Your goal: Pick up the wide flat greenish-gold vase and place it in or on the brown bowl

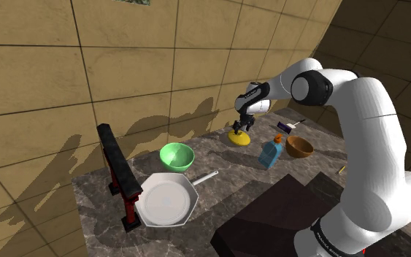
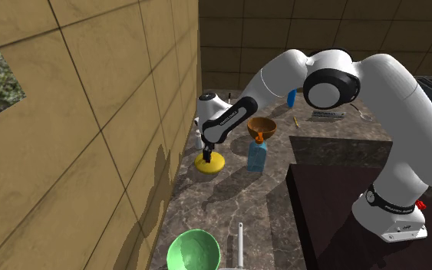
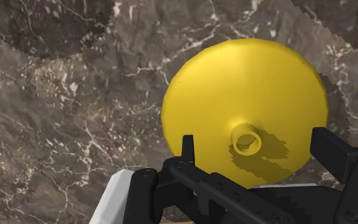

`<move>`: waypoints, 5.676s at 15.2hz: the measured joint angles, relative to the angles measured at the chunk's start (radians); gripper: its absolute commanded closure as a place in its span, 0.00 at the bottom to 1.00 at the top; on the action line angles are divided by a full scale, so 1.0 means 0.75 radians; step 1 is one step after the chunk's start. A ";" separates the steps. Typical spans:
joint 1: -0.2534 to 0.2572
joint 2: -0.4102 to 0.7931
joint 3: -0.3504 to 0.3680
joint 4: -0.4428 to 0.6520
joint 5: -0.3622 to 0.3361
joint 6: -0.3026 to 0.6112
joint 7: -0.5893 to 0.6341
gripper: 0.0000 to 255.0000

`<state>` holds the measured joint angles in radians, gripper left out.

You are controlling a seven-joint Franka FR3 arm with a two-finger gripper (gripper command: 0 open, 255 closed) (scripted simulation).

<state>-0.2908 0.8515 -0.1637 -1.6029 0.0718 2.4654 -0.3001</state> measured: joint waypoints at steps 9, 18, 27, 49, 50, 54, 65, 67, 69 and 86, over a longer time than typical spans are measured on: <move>0.000 0.000 0.000 0.001 0.000 0.000 0.000 1.00; 0.010 -0.097 -0.011 -0.033 -0.010 -0.064 0.001 1.00; 0.021 -0.213 -0.025 -0.047 -0.024 -0.165 0.002 1.00; -0.047 -0.481 -0.079 -0.147 -0.047 -0.325 -0.118 1.00; -0.062 -0.513 -0.087 -0.193 -0.049 -0.310 -0.143 1.00; -0.136 -0.553 -0.114 -0.222 -0.041 -0.315 -0.249 1.00; -0.358 -0.630 -0.197 -0.306 -0.008 -0.294 -0.576 1.00; -0.397 -0.631 -0.210 -0.298 0.001 -0.302 -0.632 1.00; -0.443 -0.628 -0.225 -0.280 0.011 -0.316 -0.696 1.00; -0.565 -0.467 -0.219 -0.275 0.094 -0.165 -0.858 1.00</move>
<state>-0.7146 0.5010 -0.3283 -1.8093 0.1424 2.3420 -0.9434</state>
